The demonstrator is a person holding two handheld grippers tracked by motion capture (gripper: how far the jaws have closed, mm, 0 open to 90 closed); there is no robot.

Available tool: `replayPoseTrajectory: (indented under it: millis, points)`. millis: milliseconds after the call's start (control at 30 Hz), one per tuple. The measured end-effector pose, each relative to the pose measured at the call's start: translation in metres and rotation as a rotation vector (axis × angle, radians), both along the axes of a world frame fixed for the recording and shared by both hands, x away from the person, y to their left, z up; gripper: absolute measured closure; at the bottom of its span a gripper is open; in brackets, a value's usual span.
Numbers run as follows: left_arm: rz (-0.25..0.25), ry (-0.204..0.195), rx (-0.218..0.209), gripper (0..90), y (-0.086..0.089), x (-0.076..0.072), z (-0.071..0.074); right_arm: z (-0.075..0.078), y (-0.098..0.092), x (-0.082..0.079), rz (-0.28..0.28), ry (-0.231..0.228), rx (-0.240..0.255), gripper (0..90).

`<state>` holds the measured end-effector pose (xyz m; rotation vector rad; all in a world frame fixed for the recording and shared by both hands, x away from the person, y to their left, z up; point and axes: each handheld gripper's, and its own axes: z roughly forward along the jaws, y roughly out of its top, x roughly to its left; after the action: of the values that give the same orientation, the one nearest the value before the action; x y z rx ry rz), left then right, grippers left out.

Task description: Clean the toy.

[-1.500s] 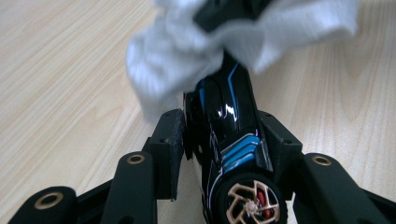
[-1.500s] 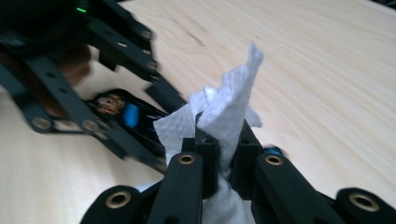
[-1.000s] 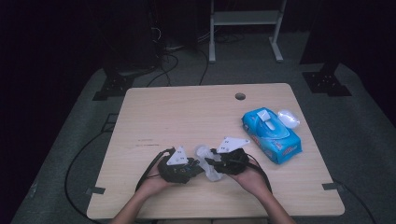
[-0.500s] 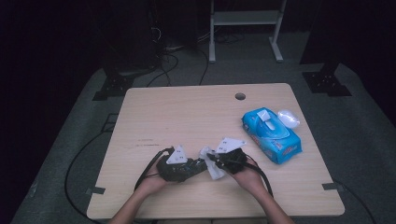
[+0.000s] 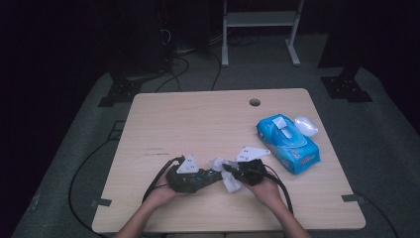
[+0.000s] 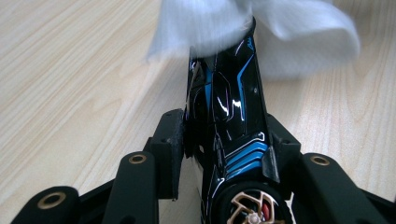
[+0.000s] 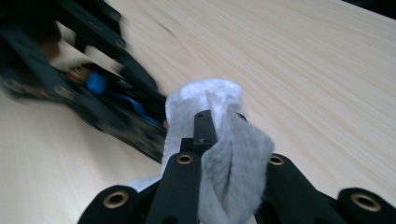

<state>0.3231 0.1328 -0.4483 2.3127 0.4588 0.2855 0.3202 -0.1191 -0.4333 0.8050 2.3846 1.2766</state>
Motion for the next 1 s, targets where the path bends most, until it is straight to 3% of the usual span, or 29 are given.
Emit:
replayPoseTrajectory:
  millis: [233,433,500,633,767,867,1000]
  points:
    - [-0.009,0.0,0.074,52.0,-0.025,0.01,0.011,0.001,-0.029,-0.005,-0.032,0.021,0.017,82.6]
    - [-0.007,0.038,0.218,43.0,-0.051,0.019,0.008,-0.005,-0.043,-0.006,-0.049,0.033,0.033,82.6]
    - [-0.011,0.055,0.256,43.0,-0.056,0.021,0.005,-0.006,-0.043,-0.005,-0.047,0.037,0.037,82.6]
    - [-0.023,0.077,0.305,54.8,-0.061,0.023,0.004,-0.006,-0.042,-0.005,-0.044,0.056,0.058,82.7]
    - [-0.048,0.052,0.307,56.1,-0.062,0.021,0.006,-0.009,-0.036,-0.002,-0.031,0.076,0.072,82.6]
    - [-0.074,0.041,0.255,56.3,-0.062,0.016,0.009,-0.007,-0.033,-0.002,-0.026,0.072,0.083,82.6]
    - [-0.102,0.011,0.195,56.6,-0.065,0.01,0.015,0.006,-0.029,-0.008,0.0,0.052,0.141,82.7]
